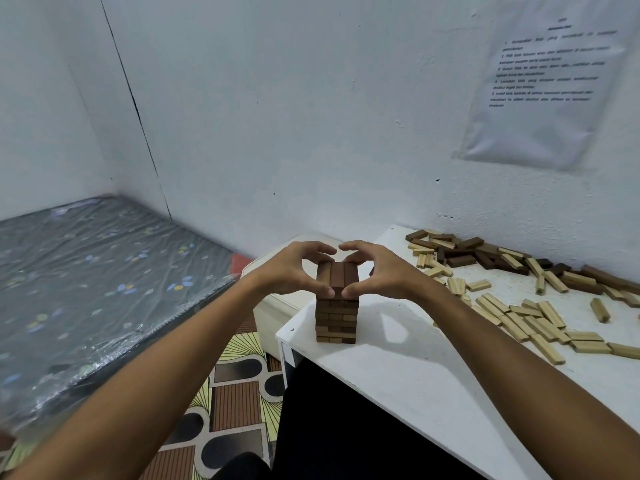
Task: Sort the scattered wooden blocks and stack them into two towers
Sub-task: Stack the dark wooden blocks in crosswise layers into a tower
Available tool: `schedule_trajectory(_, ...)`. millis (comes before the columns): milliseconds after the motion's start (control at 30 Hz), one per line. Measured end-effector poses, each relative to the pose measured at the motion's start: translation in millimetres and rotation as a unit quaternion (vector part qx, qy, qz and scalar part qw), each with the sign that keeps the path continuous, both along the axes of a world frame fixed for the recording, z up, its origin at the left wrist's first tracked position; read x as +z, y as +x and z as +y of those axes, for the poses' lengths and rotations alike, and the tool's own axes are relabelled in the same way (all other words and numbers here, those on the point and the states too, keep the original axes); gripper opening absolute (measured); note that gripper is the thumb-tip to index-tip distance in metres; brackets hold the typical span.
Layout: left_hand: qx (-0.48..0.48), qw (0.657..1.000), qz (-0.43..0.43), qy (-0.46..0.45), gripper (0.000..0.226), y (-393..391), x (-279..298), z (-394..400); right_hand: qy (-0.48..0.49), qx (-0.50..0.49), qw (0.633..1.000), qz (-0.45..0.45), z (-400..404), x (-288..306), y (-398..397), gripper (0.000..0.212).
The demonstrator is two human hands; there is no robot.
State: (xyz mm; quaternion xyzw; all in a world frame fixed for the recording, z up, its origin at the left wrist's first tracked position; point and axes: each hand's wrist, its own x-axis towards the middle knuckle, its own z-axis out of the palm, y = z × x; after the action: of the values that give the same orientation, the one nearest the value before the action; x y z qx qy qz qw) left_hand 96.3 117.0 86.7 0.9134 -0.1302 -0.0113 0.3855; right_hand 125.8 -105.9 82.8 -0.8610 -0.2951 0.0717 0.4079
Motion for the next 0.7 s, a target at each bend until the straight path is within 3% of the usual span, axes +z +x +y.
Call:
schedule_trajectory(167, -0.011, 1.0, -0.005, 0.006, 0.077, 0, 4, 0, -0.01, 0.007, 1.0, 0.006, -1, 2, 4, 0.088)
schedule_trajectory(267, -0.004, 1.0, -0.018, -0.003, 0.061, -2, 13, -4, 0.01, -0.001, 1.0, 0.003, -5, 8, 3, 0.077)
schedule_trajectory(367, 0.01, 0.999, -0.03, -0.01, 0.067, -2, 22, -12, 0.018, -0.019, 1.0, -0.002, -14, 16, 0, 0.062)
schedule_trajectory(533, -0.011, 0.998, -0.049, 0.046, 0.075, 4, 38, -40, 0.006, -0.055, 0.998, -0.012, -41, 26, -4, 0.055)
schedule_trajectory(700, -0.062, 0.992, -0.055, 0.098, 0.061, 14, 51, -83, 0.008, -0.103, 0.995, -0.001, -82, 30, -6, 0.055)
